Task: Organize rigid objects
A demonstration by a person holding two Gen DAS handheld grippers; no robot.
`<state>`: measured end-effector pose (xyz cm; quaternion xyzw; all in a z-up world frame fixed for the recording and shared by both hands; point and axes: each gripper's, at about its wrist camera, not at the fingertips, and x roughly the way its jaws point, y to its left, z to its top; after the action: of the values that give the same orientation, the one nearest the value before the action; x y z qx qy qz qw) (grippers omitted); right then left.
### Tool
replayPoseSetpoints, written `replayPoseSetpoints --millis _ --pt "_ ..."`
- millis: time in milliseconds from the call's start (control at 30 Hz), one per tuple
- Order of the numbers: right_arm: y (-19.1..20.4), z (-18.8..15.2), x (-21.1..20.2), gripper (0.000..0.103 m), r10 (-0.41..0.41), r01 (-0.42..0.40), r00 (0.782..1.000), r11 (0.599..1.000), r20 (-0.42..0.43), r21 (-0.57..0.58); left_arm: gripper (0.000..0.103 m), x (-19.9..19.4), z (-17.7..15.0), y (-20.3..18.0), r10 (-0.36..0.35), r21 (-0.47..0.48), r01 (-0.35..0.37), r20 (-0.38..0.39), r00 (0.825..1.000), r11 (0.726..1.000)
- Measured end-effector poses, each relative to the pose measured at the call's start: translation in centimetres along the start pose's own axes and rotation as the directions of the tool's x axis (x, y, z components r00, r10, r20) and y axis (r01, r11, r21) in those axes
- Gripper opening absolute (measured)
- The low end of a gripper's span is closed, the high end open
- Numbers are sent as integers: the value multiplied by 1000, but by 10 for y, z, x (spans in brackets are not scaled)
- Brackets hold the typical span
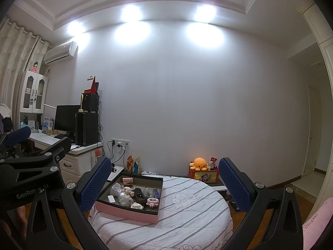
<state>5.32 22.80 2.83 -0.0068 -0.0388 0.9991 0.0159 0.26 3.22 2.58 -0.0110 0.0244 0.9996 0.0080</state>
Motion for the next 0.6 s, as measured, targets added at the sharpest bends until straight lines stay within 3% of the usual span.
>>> replayPoseSetpoints --millis 600 --pt "0 -1 -1 103 -4 4 1000 1000 0 -2 103 1 -3 1 -2 0 2 -4 1000 1000"
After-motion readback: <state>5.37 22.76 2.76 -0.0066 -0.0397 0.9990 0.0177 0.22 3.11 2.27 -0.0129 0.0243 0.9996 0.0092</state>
